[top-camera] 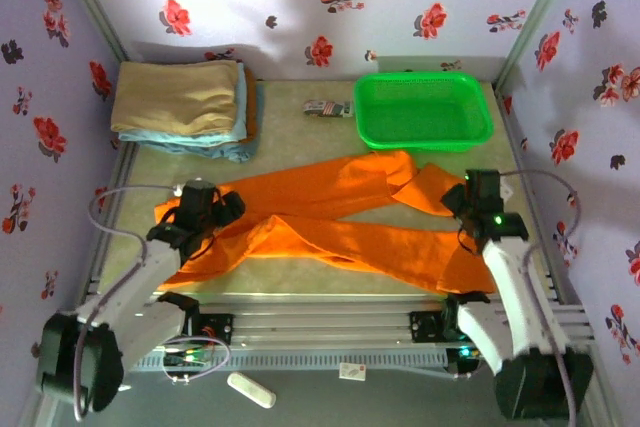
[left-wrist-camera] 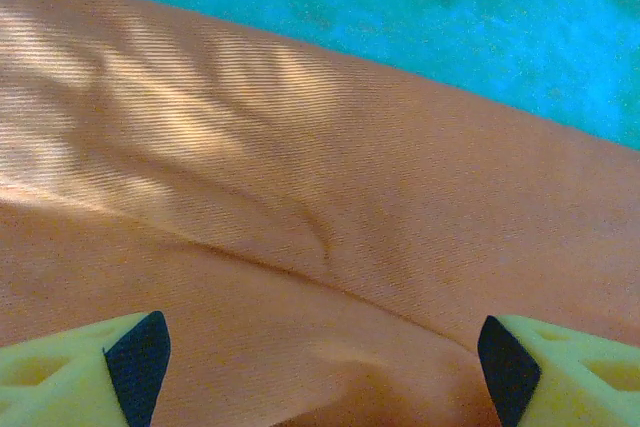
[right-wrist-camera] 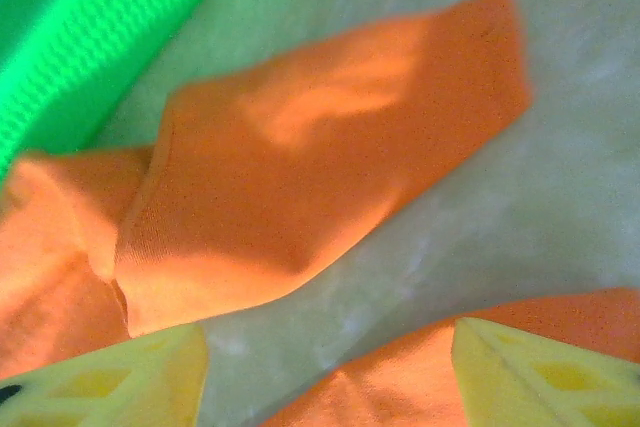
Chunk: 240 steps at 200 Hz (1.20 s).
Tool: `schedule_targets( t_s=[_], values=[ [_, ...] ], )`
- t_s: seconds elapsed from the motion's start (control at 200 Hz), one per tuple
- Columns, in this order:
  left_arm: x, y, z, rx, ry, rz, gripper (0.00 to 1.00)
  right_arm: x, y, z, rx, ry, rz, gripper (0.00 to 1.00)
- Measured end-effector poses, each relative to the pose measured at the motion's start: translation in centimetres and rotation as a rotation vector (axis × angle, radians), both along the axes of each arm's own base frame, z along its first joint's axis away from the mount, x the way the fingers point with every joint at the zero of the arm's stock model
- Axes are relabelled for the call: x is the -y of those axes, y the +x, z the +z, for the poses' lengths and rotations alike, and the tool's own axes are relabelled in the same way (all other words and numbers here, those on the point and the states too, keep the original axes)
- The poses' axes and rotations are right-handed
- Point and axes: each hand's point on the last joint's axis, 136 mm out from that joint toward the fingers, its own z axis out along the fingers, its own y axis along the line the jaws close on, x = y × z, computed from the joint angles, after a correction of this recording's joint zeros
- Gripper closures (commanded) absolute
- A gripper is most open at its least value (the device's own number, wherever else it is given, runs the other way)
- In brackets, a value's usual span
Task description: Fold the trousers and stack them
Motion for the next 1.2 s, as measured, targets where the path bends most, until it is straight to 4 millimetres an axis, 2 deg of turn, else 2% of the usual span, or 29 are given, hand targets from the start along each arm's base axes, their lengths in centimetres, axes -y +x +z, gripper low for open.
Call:
schedule_targets(
  t_s=[0.125,0.175,0.29,0.38,0.435,0.475,0.5,0.54,0.58,0.645,0.72,0.765,0.875,0.99,1.02,1.04,1.06,1.105,1.15,1.2],
  values=[
    [0.7,2.2,-1.1,-0.063,0.052,-0.016,0.05,-2.4,2.3,-3.9,-0.102,0.087,0.072,0.21],
    [0.6,3.1,-1.7,-0.092,0.076,-0.005,0.03,-3.2,3.0,-4.8,-0.124,0.103,0.101,0.18],
    [-0.3,5.2,-3.7,-0.16,0.114,0.043,0.0,-5.7,5.0,-5.4,-0.141,0.112,0.181,0.14],
    [-1.7,5.8,-5.5,-0.211,0.119,0.105,0.0,-7.5,7.1,-5.4,-0.122,0.127,0.233,0.12],
    [-2.4,6.0,-6.3,-0.229,0.114,0.14,0.1,-7.9,7.7,-5.8,-0.118,0.133,0.241,0.12],
    [-2.6,6.3,-6.2,-0.218,0.105,0.156,0.23,-7.9,7.8,-6.4,-0.127,0.133,0.241,0.14],
    [-2.8,6.5,-6.1,-0.212,0.091,0.173,0.36,-8.0,7.9,-6.7,-0.134,0.134,0.242,0.15],
    [-3.1,6.7,-6.3,-0.208,0.081,0.187,0.55,-8.0,7.9,-7.3,-0.148,0.132,0.244,0.21],
    [-3.4,7.0,-6.5,-0.204,0.075,0.202,0.71,-8.0,8.0,-8.0,-0.164,0.133,0.243,0.28],
    [-3.8,7.4,-6.8,-0.189,0.065,0.215,1.0,-8.0,8.0,-8.9,-0.182,0.137,0.244,0.53],
    [-3.7,7.7,-6.9,-0.168,0.048,0.21,1.0,-8.0,7.9,-9.7,-0.196,0.148,0.249,0.85],
    [-3.3,7.9,-6.9,-0.155,0.028,0.201,1.0,-7.8,7.9,-10.0,-0.198,0.158,0.244,1.0],
    [-2.6,7.1,-6.6,-0.14,-0.014,0.166,1.0,-7.0,7.9,-9.8,-0.183,0.17,0.224,1.0],
    [-0.5,3.8,-5.2,-0.139,-0.072,0.076,1.0,-5.8,7.8,-7.8,-0.121,0.162,0.203,1.0],
    [0.4,3.0,-4.6,-0.134,-0.093,0.036,0.76,-5.4,7.8,-7.0,-0.1,0.155,0.198,0.98],
    [1.4,2.5,-3.9,-0.13,-0.107,-0.003,0.49,-5.1,7.8,-6.4,-0.083,0.149,0.191,0.93],
    [2.2,2.0,-3.3,-0.124,-0.119,-0.04,0.29,-5.0,7.9,-5.9,-0.069,0.145,0.187,0.89],
    [3.7,1.1,-2.2,-0.112,-0.145,-0.103,0.03,-4.3,8.0,-4.8,-0.036,0.134,0.173,0.81],
    [4.9,0.0,-1.1,-0.111,-0.164,-0.161,0.0,-3.9,8.0,-3.9,-0.011,0.123,0.164,0.73],
    [5.0,-1.1,-0.2,-0.116,-0.167,-0.185,0.0,-3.6,8.0,-3.3,0.005,0.121,0.153,0.69]
  ],
)
